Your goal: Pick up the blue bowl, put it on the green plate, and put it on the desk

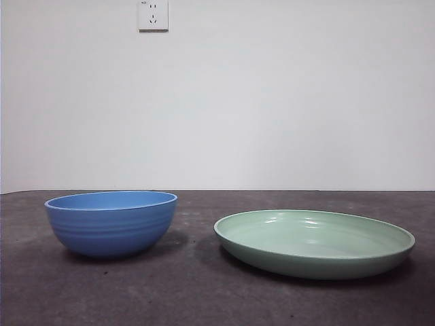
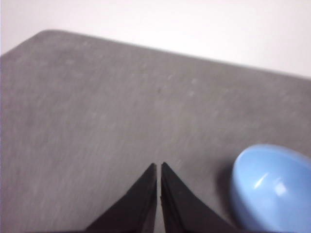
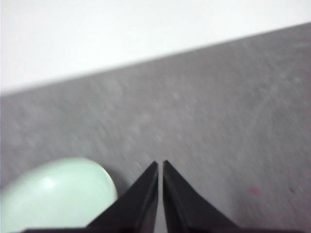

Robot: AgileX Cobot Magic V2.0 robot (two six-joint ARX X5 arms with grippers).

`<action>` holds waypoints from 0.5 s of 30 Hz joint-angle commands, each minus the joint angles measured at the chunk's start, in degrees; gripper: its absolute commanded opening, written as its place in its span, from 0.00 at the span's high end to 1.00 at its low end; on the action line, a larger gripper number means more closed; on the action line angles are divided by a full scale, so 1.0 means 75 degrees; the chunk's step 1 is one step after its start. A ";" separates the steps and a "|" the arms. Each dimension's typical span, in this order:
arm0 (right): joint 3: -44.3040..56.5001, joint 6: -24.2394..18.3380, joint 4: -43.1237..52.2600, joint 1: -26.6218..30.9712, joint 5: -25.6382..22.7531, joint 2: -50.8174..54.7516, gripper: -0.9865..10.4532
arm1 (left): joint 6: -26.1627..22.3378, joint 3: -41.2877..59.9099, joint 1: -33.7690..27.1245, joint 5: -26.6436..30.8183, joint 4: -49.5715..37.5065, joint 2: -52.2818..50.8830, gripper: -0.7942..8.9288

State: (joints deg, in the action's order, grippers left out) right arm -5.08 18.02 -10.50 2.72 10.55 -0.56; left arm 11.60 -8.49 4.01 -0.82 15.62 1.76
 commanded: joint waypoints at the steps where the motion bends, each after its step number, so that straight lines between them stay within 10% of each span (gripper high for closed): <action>1: -0.0600 0.1037 0.0140 0.0006 0.0064 -0.0119 0.91 | 0.0393 -0.0895 0.0055 -0.0041 0.0175 0.0251 0.90; 15: -0.4033 0.1134 -0.1067 0.0006 0.2232 -0.2958 0.91 | 0.0399 -0.5196 0.0169 -0.1116 0.2381 0.3144 0.90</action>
State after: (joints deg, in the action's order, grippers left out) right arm -33.71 26.22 -18.37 2.72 25.32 -21.06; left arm 14.52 -45.98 5.15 -7.90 33.30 23.86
